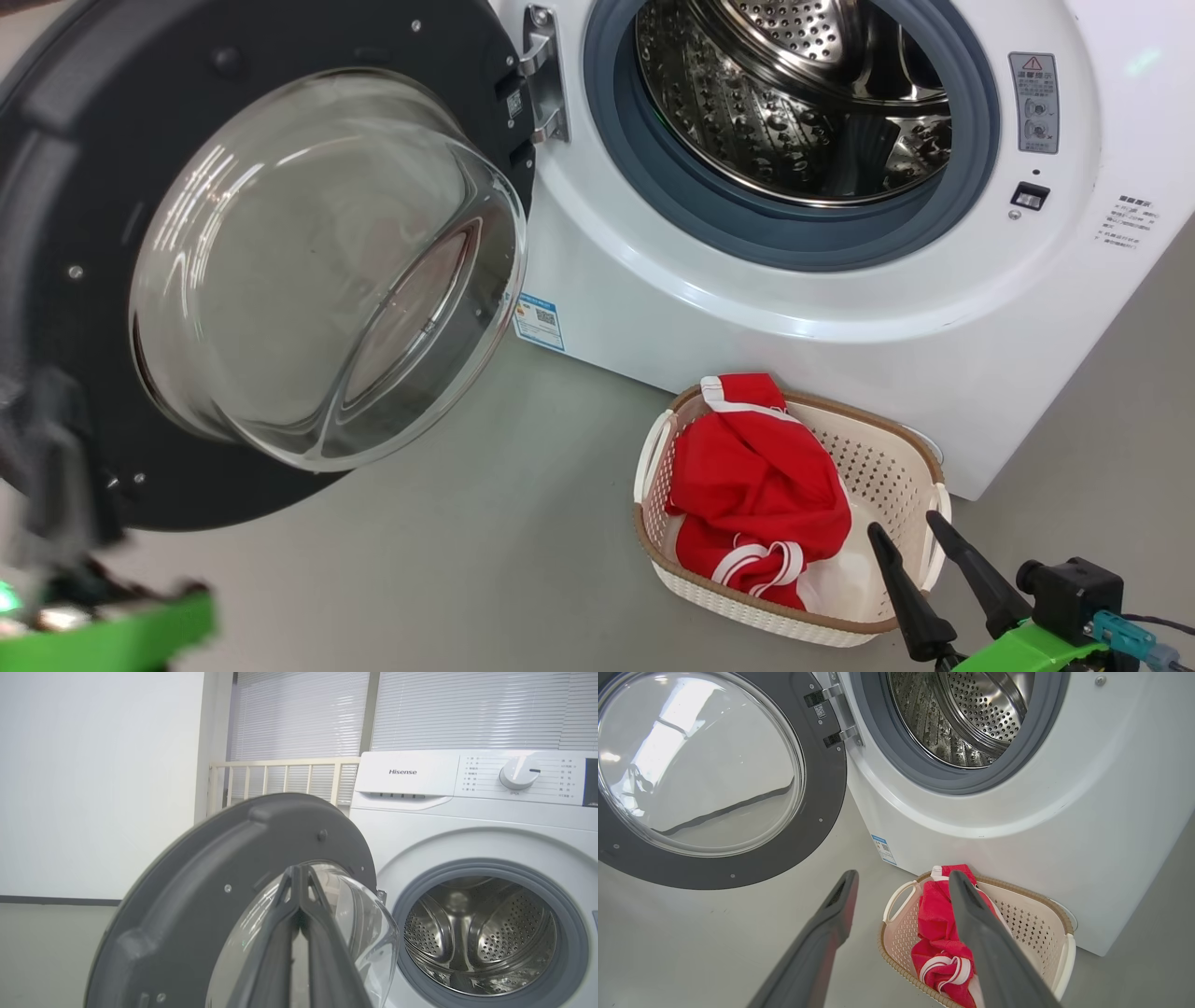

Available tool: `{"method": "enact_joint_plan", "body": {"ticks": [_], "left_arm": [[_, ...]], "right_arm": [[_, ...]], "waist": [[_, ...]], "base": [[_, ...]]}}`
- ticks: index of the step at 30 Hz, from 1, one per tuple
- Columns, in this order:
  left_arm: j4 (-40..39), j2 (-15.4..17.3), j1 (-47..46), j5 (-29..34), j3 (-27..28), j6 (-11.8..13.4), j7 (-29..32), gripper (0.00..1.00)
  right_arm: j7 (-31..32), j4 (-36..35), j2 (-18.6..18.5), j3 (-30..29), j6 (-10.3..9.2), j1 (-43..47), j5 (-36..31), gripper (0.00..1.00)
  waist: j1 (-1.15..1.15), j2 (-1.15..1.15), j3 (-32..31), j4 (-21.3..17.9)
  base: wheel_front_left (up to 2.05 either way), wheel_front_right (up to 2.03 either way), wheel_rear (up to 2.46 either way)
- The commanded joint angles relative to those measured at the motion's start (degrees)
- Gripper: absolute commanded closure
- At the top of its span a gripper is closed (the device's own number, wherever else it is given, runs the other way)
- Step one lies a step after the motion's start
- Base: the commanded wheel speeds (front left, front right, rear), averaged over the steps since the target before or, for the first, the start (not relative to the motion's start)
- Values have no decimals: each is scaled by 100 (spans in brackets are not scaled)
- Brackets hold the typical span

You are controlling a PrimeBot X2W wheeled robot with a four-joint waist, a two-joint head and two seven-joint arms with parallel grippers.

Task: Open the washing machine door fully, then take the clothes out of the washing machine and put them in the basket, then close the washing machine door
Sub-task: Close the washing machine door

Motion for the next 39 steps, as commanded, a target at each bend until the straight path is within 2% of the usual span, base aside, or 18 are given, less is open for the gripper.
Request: {"method": "enact_joint_plan", "body": {"ticks": [1, 5, 10, 15, 18, 23, 26, 30, 35, 36, 39], "left_arm": [[-332, 87, -397, 134, 437, -129, -27, 100], [-441, 393, -1141, 88, 1081, -385, -27, 100], [107, 1085, -2136, -419, 1664, -488, -27, 100], [1390, 1717, -2908, -1434, 2012, -499, 11, 100], [2386, 2136, -3297, -2143, 2230, -500, 281, 100], [4105, 2811, -3754, -2997, 2283, -501, 1386, 100], [4856, 3054, -3974, -3388, 2201, -501, 2162, 100], [5483, 3292, -4156, -3774, 2039, -501, 3120, 100], [5406, 3380, -4033, -4253, 1616, -502, 4278, 100], [5406, 3380, -4033, -4253, 1616, -502, 4278, 100], [5033, 3378, -3760, -4522, 1304, -502, 4775, 100]], "right_arm": [[-37, -143, -51, 39, 37, 25, -34, 0], [-37, -184, 12, -46, 37, 77, -66, 0], [-37, -236, 52, -136, 37, 97, -109, 0], [-37, -260, 38, -171, 37, 51, -133, 0], [-37, -271, 23, -172, 37, 13, -143, 0], [-37, -300, -38, -196, 37, -54, -158, 0], [-37, -308, -85, -212, 37, -90, -164, 0], [-37, -317, -119, -224, 37, -107, -169, 0], [-37, -319, -125, -224, 37, -123, -170, 0], [-37, -319, -125, -224, 37, -123, -170, 0], [-37, -324, -120, -230, 37, -122, -172, 0]], "waist": [[0, 0, -3, -4], [0, 0, 19, -10], [0, 0, 117, -63], [0, 0, 243, -141], [0, 0, 318, -197], [0, 0, 483, -252], [0, 0, 563, -254], [0, 0, 624, -253], [0, 0, 649, -248], [0, 0, 649, -248], [0, 0, 651, -239]], "base": [[0, 0, 0], [0, 0, 0], [0, 0, 0], [0, 0, 0], [0, 0, 0], [0, 0, 0], [0, 0, 0], [0, 0, 0], [0, 0, 0], [0, 0, 0], [0, 0, 0]]}}
